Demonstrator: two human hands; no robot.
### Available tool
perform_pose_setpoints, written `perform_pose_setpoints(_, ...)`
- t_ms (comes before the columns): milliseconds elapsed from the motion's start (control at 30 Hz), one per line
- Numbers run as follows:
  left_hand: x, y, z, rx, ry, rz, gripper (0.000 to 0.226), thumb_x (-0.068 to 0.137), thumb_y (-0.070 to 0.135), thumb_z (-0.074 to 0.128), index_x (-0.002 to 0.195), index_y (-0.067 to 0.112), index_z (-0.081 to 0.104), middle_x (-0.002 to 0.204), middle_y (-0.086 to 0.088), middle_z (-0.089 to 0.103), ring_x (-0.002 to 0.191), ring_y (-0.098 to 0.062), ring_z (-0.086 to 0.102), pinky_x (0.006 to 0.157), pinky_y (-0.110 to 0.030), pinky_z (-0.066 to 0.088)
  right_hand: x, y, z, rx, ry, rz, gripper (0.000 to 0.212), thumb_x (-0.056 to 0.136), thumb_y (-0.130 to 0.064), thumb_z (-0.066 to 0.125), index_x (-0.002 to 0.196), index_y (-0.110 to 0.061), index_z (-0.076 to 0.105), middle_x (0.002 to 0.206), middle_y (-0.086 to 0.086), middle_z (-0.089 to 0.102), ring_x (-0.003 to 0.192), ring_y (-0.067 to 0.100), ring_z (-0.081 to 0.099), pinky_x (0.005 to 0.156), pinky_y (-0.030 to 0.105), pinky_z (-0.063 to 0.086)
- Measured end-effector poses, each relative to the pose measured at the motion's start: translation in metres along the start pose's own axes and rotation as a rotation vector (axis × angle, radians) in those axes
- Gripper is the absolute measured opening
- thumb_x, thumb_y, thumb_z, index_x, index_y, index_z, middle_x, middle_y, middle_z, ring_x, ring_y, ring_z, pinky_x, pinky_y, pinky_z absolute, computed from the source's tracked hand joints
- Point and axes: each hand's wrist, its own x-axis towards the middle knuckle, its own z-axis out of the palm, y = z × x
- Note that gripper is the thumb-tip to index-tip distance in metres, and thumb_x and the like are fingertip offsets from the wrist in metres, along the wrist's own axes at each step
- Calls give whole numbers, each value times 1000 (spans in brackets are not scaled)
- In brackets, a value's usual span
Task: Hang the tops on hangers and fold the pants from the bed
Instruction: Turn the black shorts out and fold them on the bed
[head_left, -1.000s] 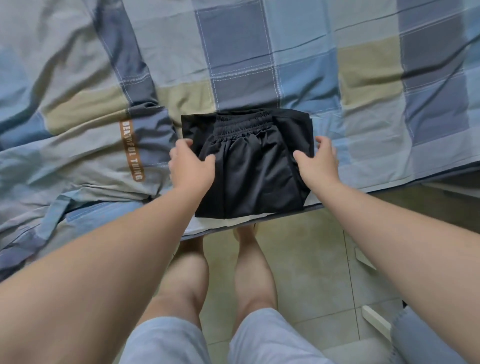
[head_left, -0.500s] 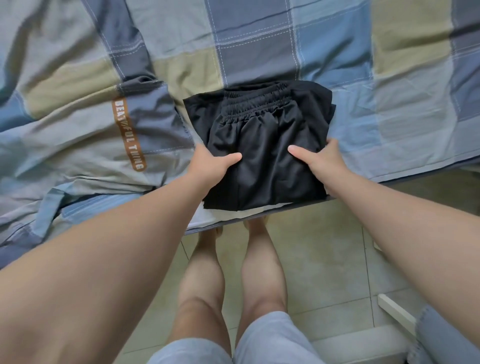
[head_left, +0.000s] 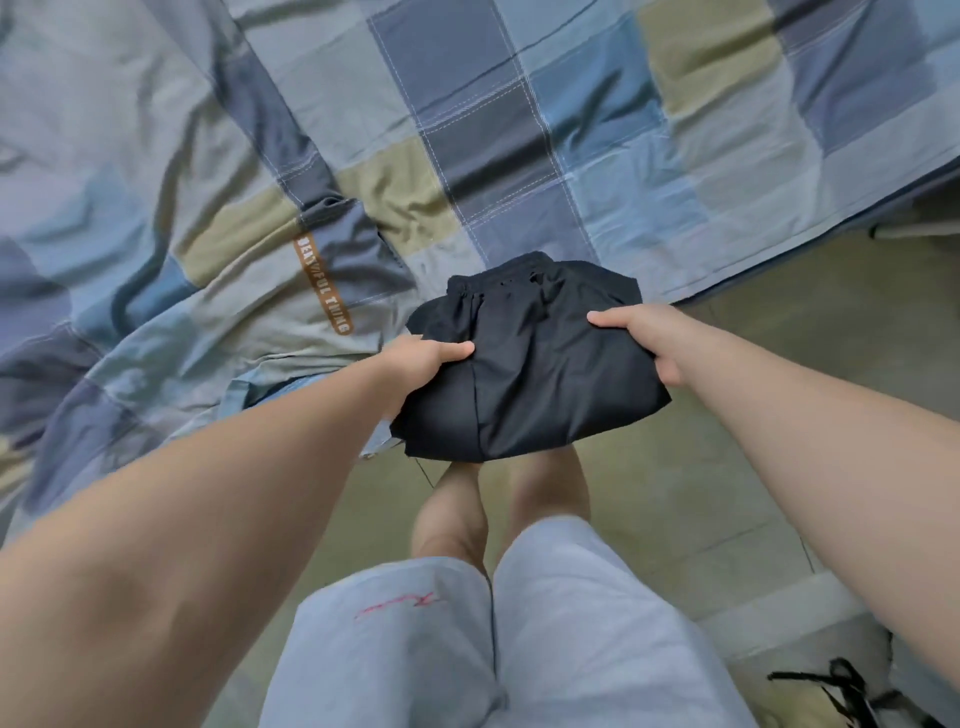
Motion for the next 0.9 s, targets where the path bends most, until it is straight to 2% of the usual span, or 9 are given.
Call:
perform_pose_setpoints(67, -30, -8, 0, 42, -11, 9, 60, 75, 42, 85, 124, 17, 61, 112, -5, 70, 100, -29, 68, 96, -46, 53, -38, 23, 1, 48, 29, -15, 34, 82, -24, 81, 111, -10, 69, 96, 7, 78, 89, 24, 75, 77, 36, 58)
perform_pose_setpoints(300, -137, -24, 15, 168, -59, 91, 75, 72, 42, 87, 135, 15, 57, 125, -9, 67, 107, -32, 66, 103, -48, 49, -170, 101, -6, 287, 145, -97, 49, 82, -25, 81, 124, -7, 64, 114, 13, 72, 100, 32, 70, 96, 46, 54)
perform_pose_setpoints(367, -164, -22, 24, 193, -73, 126, 64, 73, 41, 87, 126, 14, 62, 113, -7, 71, 98, -29, 69, 93, -43, 54, -203, 119, -12, 362, 195, -147, 56, 80, -27, 82, 128, -7, 61, 118, 12, 70, 102, 32, 69, 97, 46, 53)
perform_pose_setpoints(500, -207, -10, 50, 234, -134, 251, 32, 75, 34, 86, 99, 21, 69, 78, 3, 78, 70, -18, 76, 56, -25, 56, -264, 149, -31, 496, 318, -267, 69, 75, -34, 84, 132, -10, 52, 123, 8, 65, 107, 31, 65, 98, 47, 51)
perform_pose_setpoints(567, -229, 0, 69, 270, -167, 311, 30, 76, 32, 86, 99, 20, 71, 80, 2, 78, 71, -18, 76, 56, -26, 57, -292, 163, -45, 591, 380, -335, 65, 74, -34, 84, 126, -12, 54, 119, 5, 66, 103, 28, 66, 91, 43, 54)
perform_pose_setpoints(667, -262, 18, 105, 340, -256, 403, 35, 76, 29, 85, 106, 17, 73, 91, -3, 79, 83, -24, 76, 78, -36, 60, -333, 187, -67, 759, 461, -430, 57, 76, -31, 84, 122, -12, 57, 113, 4, 70, 99, 25, 69, 84, 38, 55)
perform_pose_setpoints(733, -287, 30, 133, 385, -326, 469, 39, 75, 30, 86, 109, 16, 72, 98, -5, 78, 89, -25, 76, 86, -40, 58, -361, 205, -83, 861, 503, -510, 44, 79, -27, 83, 116, -13, 63, 102, 1, 76, 91, 23, 74, 71, 30, 57)
perform_pose_setpoints(800, -313, 41, 166, 436, -394, 540, 47, 68, 34, 88, 109, 18, 72, 101, -4, 78, 91, -23, 76, 85, -39, 58, -390, 225, -101, 943, 543, -590, 25, 82, -23, 80, 105, -18, 69, 89, -5, 78, 84, 18, 75, 60, 23, 57)
perform_pose_setpoints(900, -353, 48, 221, 514, -469, 656, 42, 66, 36, 87, 104, 21, 74, 98, -1, 78, 88, -20, 76, 70, -31, 60, -427, 264, -131, 1030, 604, -682, 20, 85, -21, 77, 104, -18, 73, 96, -2, 79, 88, 18, 76, 66, 27, 57)
